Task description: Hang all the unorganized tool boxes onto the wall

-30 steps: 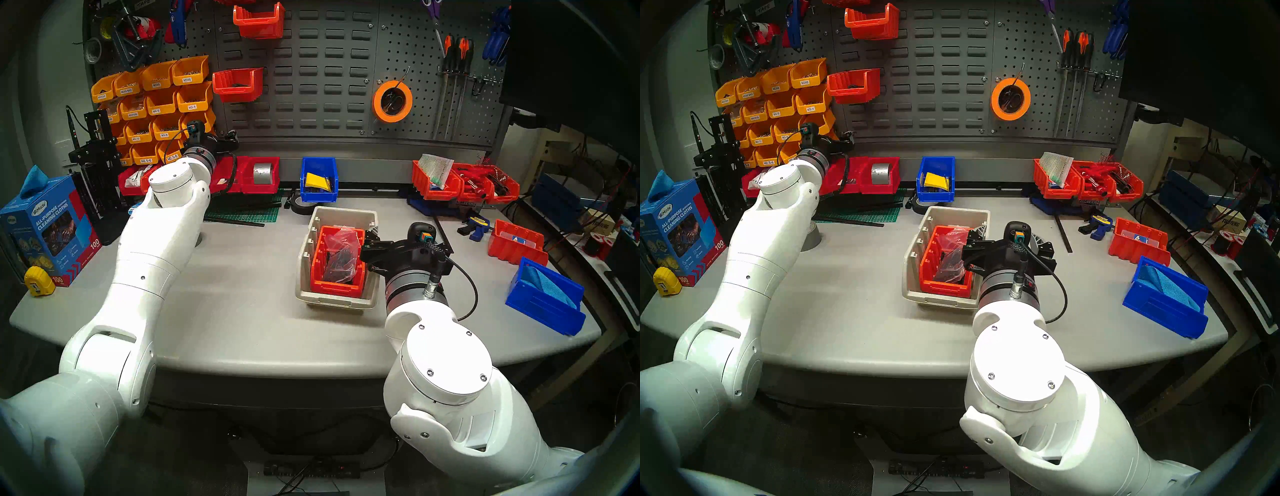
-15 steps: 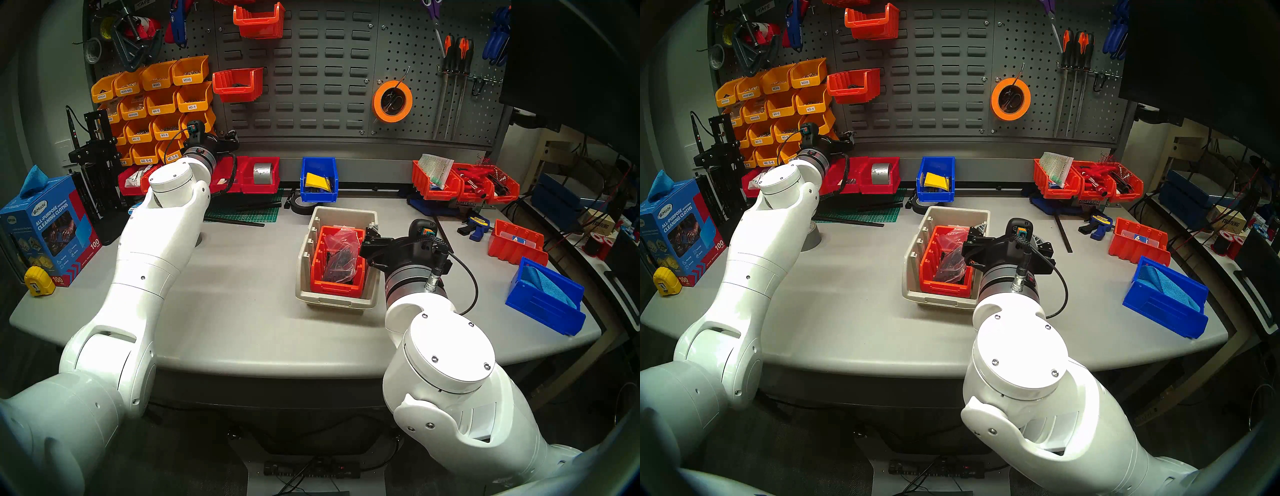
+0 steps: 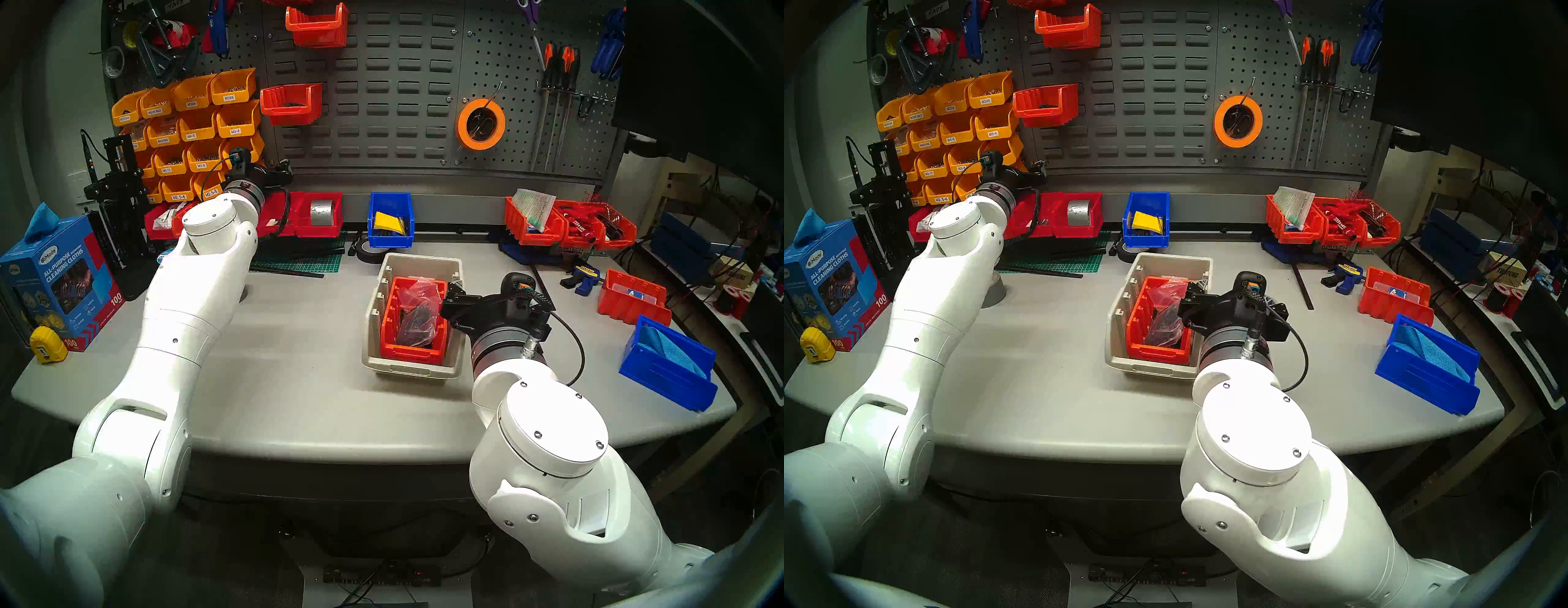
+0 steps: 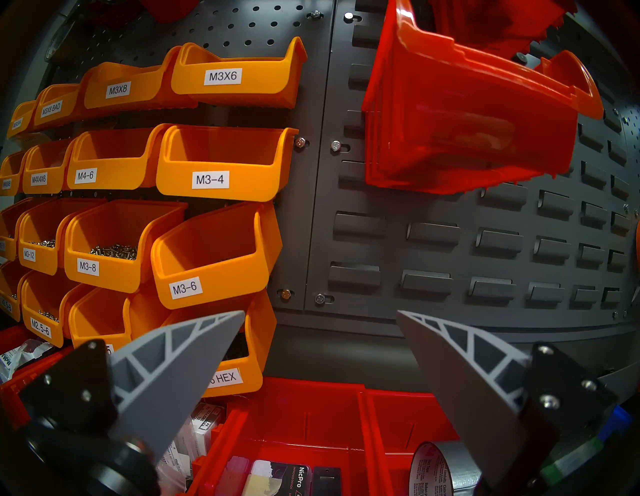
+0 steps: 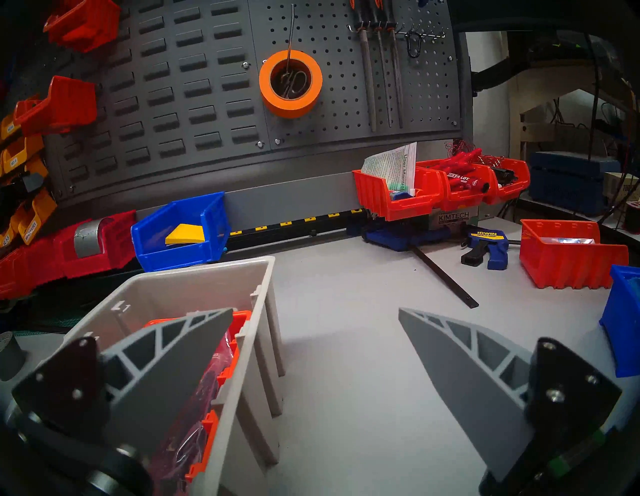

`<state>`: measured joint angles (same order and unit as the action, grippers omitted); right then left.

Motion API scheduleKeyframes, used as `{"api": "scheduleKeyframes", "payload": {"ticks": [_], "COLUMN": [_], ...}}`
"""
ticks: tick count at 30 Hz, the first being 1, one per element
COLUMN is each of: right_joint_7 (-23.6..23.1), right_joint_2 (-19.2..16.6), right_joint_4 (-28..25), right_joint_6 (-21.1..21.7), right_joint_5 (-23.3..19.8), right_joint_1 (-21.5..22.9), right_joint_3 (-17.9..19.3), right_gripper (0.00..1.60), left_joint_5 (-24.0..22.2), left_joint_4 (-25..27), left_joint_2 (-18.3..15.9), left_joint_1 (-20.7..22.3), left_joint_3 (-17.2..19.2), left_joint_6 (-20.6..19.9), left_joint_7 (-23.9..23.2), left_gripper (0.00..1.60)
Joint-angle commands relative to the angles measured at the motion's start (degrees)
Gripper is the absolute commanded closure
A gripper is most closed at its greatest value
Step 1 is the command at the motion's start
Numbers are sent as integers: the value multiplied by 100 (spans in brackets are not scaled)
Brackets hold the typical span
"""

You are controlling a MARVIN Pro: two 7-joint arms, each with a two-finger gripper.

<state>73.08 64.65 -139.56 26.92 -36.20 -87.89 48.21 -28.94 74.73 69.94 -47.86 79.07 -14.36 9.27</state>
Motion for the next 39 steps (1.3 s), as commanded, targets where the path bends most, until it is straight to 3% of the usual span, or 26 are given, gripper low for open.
{"api": "scheduleKeyframes", "payload": {"ticks": [1, 13, 28, 37, 38, 39], "right_joint_7": [-36, -59, -115, -130, -142, -155], "right_joint_2": [-151, -111, -530, -663, -684, -706], "right_joint_4": [-44, -44, -44, -44, -44, -44], "right_joint_6": [-134, -218, -620, -857, -875, -900], "right_joint_5": [107, -109, -1068, -1236, -1257, -1275], "right_joint_1": [28, -31, -416, -484, -481, -478], "right_joint_3": [-43, 0, 88, 86, 97, 98], "right_gripper": [0, 0, 0, 0, 6, 29], "left_joint_5": [11, 11, 9, 9, 9, 9], "left_joint_4": [77, 77, 77, 77, 77, 77], "left_joint_2": [15, 15, 13, 13, 13, 13], "left_joint_1": [105, 106, 104, 104, 104, 104], "left_joint_3": [16, 16, 16, 16, 16, 16], "left_joint_6": [37, 38, 35, 35, 35, 35], "left_joint_7": [16, 19, 14, 14, 14, 14], "left_gripper": [0, 0, 0, 0, 0, 0]}}
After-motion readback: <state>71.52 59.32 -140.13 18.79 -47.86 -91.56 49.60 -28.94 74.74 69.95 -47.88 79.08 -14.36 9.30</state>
